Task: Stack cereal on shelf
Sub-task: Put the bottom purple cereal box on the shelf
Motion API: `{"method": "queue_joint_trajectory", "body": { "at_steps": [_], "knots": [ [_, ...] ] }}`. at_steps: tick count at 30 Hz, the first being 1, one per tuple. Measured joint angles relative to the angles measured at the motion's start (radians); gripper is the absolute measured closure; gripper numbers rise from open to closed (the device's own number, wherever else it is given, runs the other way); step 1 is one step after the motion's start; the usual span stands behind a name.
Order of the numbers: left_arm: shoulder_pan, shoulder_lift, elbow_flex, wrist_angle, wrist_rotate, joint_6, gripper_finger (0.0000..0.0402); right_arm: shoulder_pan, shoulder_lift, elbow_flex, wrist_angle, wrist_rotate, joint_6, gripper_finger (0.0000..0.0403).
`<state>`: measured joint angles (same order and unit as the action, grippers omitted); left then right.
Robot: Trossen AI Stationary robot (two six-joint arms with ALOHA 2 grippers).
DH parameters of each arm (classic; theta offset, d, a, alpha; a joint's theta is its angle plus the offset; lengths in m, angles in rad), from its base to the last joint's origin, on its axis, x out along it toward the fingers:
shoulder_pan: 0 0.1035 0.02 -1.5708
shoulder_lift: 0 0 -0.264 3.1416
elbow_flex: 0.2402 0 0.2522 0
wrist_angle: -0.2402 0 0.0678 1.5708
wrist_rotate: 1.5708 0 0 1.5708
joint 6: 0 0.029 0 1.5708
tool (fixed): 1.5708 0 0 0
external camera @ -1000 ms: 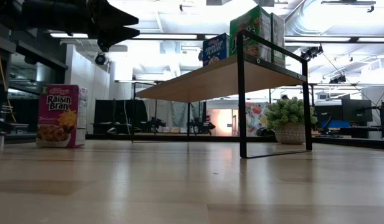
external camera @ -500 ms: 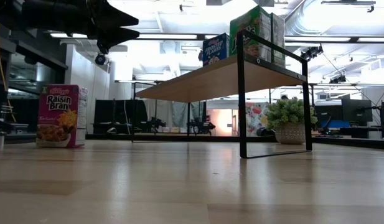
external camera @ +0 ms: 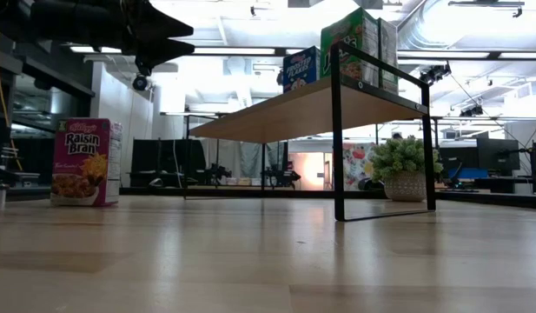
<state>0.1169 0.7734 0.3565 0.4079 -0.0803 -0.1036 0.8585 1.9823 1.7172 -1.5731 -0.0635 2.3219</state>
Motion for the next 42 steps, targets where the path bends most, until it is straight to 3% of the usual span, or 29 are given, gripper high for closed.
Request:
{"method": "queue_joint_trajectory", "body": {
  "at_steps": [7, 19, 32, 42],
  "knots": [
    [0.000, 0.000, 0.000, 0.008, 0.000, 0.000, 0.0197, 0.000, 0.000, 0.000, 0.000, 0.083, -0.089, 0.0130],
    [0.000, 0.000, 0.000, 0.008, 0.000, 0.000, 0.0197, -0.001, 0.000, 0.000, 0.003, 0.097, -0.401, 0.0130],
    [0.000, 0.000, 0.000, 0.008, 0.000, 0.000, 0.0197, -0.003, -0.011, 0.023, 0.004, 0.070, -0.165, 0.0130],
    [0.000, 0.000, 0.000, 0.008, 0.000, 0.001, 0.0197, -0.003, -0.011, 0.023, 0.003, 0.031, -0.074, 0.0130]
  ]
}}
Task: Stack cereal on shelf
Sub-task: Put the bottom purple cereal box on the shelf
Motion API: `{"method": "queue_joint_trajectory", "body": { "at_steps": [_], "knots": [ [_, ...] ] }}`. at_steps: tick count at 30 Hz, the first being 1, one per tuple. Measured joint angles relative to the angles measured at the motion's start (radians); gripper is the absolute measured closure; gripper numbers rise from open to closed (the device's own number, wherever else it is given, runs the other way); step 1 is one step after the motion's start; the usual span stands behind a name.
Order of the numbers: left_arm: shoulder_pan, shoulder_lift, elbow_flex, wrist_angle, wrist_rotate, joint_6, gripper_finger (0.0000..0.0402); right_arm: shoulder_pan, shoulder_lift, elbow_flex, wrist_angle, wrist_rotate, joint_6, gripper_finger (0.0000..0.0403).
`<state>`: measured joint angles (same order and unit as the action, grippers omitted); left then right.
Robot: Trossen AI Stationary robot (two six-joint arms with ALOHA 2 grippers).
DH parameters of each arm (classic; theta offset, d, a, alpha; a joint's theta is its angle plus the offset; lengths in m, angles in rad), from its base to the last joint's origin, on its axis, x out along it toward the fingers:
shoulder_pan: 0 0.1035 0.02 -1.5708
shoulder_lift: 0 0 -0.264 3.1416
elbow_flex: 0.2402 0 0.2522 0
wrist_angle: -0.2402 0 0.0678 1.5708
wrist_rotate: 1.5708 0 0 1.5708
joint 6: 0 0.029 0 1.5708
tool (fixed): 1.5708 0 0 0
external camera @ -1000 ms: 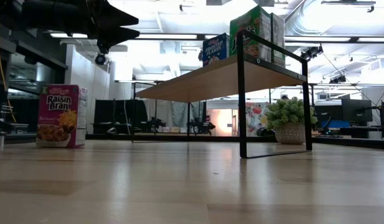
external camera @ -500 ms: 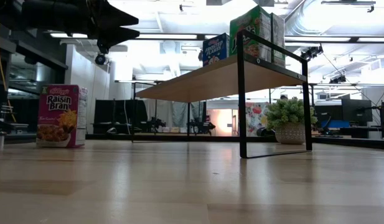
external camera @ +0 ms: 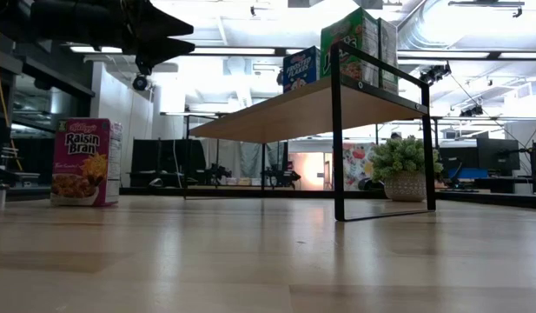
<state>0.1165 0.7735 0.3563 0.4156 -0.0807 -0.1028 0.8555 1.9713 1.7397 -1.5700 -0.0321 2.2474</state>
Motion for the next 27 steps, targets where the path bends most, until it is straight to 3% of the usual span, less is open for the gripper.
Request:
{"method": "queue_joint_trajectory", "body": {
  "at_steps": [14, 27],
  "knots": [
    [0.000, 0.000, 0.000, 0.000, 0.033, -0.001, 0.0197, -0.018, 0.000, -0.105, 0.034, -0.033, 0.064, 0.0130],
    [0.000, 0.000, 0.000, 0.000, 0.036, -0.001, 0.0197, -0.019, 0.000, -0.122, 0.070, 0.024, -0.003, 0.0130]
  ]
}}
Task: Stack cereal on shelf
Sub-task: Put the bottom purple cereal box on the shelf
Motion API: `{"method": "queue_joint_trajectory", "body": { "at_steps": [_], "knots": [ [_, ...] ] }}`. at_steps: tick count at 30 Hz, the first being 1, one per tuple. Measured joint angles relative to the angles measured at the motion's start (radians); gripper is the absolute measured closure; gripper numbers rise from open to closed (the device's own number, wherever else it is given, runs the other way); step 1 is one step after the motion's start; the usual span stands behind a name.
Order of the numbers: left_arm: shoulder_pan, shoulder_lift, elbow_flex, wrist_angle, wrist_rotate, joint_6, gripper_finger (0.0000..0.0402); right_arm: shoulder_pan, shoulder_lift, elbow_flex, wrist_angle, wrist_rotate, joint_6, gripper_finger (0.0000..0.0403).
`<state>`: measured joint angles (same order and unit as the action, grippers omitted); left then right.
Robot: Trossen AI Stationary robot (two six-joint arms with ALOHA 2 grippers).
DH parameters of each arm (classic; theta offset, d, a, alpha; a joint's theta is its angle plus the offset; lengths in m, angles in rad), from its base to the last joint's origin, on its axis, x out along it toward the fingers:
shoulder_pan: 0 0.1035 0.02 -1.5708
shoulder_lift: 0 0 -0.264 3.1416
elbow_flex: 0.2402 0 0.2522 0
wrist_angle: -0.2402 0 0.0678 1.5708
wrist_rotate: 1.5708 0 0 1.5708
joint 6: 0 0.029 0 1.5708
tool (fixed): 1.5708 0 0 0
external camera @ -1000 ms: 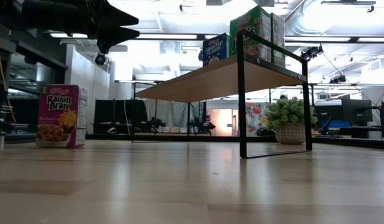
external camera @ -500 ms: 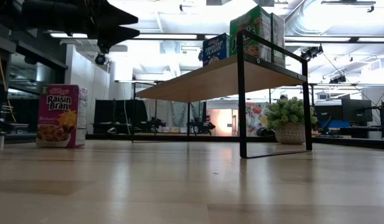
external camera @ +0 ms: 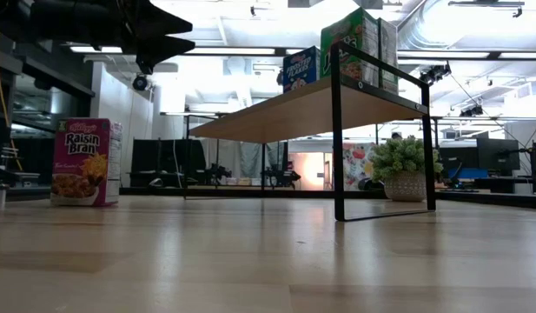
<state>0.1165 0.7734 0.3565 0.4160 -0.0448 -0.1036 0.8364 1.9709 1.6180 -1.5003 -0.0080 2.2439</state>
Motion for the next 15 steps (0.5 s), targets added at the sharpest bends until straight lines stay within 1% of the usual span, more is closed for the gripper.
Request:
{"method": "queue_joint_trajectory", "body": {
  "at_steps": [3, 6, 15],
  "knots": [
    [0.000, 0.000, 0.000, 0.000, 0.000, 0.000, 0.0197, -0.001, 0.000, 0.000, -0.006, 0.001, 0.007, 0.0134],
    [0.000, 0.000, 0.000, 0.000, 0.000, 0.000, 0.0197, -0.005, 0.000, 0.000, -0.005, 0.000, 0.007, 0.0146],
    [0.000, 0.000, 0.000, 0.000, 0.000, 0.000, 0.0197, -0.005, 0.000, 0.000, -0.002, 0.000, 0.001, 0.0221]
  ]
}}
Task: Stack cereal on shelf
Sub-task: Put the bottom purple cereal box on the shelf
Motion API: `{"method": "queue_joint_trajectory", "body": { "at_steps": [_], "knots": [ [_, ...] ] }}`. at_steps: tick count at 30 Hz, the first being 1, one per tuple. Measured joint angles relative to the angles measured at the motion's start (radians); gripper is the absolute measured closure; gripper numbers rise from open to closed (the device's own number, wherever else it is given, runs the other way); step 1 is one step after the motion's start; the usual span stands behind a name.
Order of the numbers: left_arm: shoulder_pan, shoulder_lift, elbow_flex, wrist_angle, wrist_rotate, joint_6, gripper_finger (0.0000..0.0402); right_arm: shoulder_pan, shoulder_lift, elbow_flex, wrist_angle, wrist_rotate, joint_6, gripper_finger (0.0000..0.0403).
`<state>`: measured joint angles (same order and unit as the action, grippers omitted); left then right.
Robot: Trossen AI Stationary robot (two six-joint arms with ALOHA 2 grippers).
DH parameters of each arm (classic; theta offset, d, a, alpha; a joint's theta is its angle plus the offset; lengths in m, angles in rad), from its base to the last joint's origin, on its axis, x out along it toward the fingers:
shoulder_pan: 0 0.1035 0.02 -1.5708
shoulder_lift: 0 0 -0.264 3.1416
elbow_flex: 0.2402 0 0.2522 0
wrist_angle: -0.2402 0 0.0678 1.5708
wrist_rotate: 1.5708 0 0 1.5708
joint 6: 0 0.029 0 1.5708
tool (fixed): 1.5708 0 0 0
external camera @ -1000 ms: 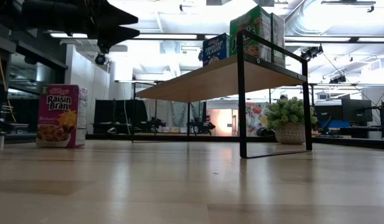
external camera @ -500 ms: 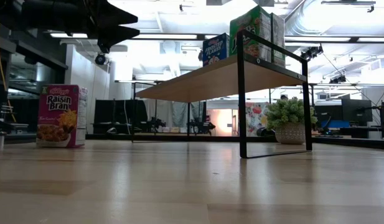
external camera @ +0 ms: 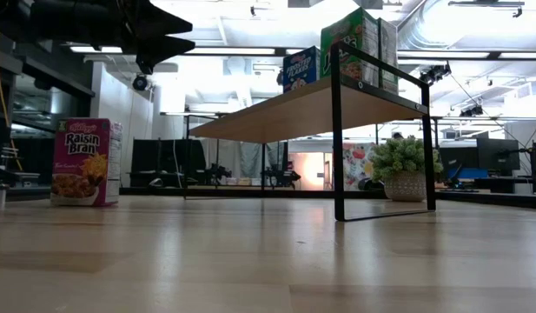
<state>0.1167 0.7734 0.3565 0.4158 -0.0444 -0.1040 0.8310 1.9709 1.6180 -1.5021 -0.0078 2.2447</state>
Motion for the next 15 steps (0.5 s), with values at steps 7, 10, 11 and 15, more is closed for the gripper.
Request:
{"method": "queue_joint_trajectory", "body": {
  "at_steps": [7, 10, 11, 15],
  "knots": [
    [0.000, 0.000, 0.000, 0.000, 0.000, 0.001, 0.0197, 0.000, -0.001, 0.087, -0.006, 0.006, -0.144, 0.0265],
    [0.000, 0.000, 0.000, 0.002, 0.000, 0.001, 0.0197, 0.001, -0.015, 0.187, 0.025, 0.115, -0.273, 0.0267],
    [0.000, 0.000, 0.000, 0.002, 0.000, 0.001, 0.0197, 0.002, -0.018, 0.227, 0.050, 0.178, -0.334, 0.0268],
    [0.000, 0.000, 0.000, 0.002, 0.000, 0.001, 0.0197, -0.013, -0.018, 0.400, 0.193, 0.494, -0.670, 0.0268]
  ]
}}
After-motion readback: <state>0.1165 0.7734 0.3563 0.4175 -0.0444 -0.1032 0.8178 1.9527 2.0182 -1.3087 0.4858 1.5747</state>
